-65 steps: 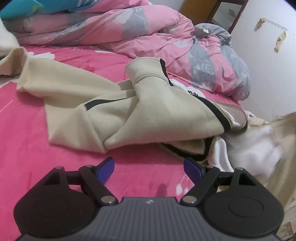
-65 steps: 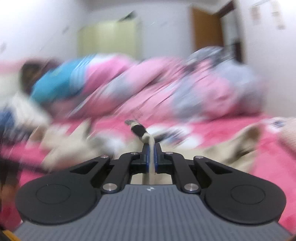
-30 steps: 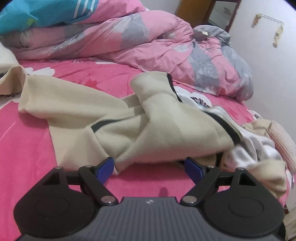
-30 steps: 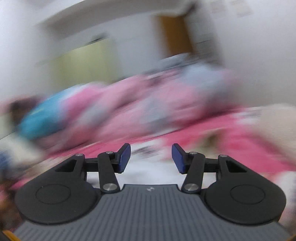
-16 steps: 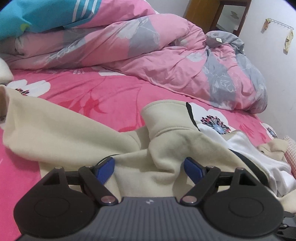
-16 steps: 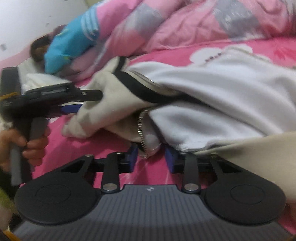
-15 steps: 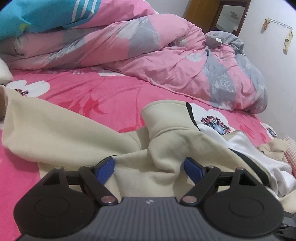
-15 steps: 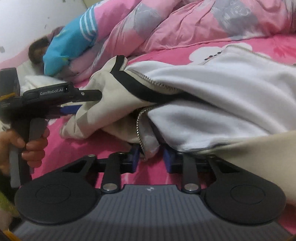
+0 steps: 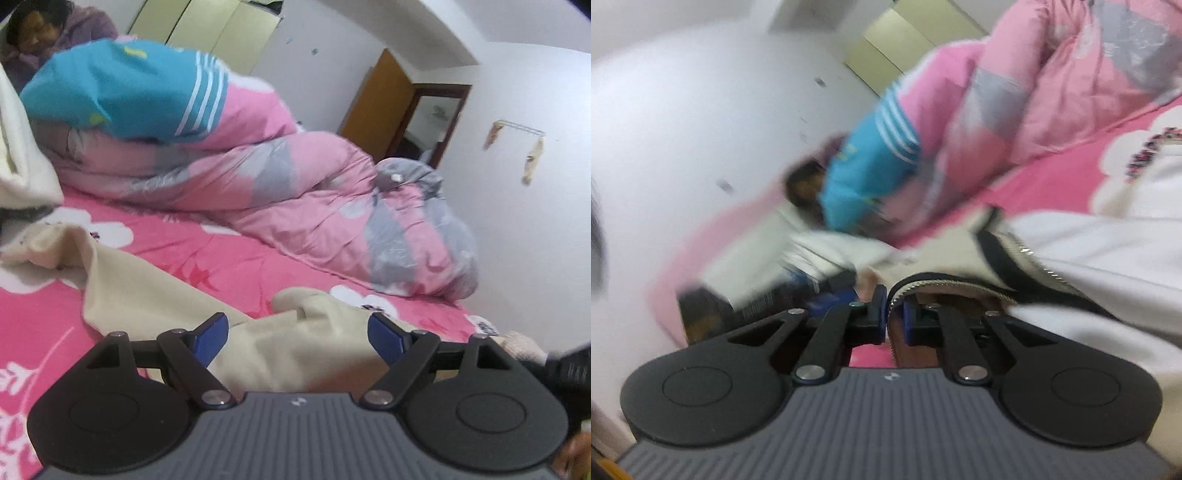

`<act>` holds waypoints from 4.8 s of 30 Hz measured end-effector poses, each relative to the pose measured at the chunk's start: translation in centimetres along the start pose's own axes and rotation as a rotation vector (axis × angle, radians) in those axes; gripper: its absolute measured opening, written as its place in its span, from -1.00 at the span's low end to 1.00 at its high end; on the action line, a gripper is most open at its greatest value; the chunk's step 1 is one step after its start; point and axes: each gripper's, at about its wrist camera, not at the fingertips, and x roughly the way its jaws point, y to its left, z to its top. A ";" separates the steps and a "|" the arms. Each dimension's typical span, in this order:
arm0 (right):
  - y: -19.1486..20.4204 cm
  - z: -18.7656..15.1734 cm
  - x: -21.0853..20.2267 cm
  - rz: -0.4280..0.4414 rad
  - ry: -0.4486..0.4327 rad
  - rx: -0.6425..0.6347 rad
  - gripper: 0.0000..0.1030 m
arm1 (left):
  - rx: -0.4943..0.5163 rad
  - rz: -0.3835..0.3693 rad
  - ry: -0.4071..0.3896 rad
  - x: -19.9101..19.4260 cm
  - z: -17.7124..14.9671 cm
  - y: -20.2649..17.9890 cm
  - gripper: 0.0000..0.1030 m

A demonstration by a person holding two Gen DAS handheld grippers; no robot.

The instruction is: Fold clothes

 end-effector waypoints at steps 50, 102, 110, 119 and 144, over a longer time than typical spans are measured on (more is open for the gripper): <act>1.1 -6.5 -3.4 -0.174 0.159 0.098 -0.93 | 0.141 0.255 0.330 6.4 -6.3 0.4 0.54; 4.5 -4.9 2.8 -0.139 0.220 -0.031 -0.75 | -0.145 0.055 0.138 -2.8 -4.3 4.5 0.59; 9.5 -7.4 7.9 -0.039 0.307 -0.293 -0.76 | -0.156 -0.033 0.113 -4.0 -2.2 4.5 0.71; 9.9 -11.6 8.0 -0.067 0.294 -0.444 -0.25 | -0.030 -0.008 0.204 -2.0 -3.0 2.0 0.71; -8.9 8.9 4.0 -0.669 0.389 -0.576 0.59 | 0.207 0.152 0.340 4.7 -6.3 -0.1 0.56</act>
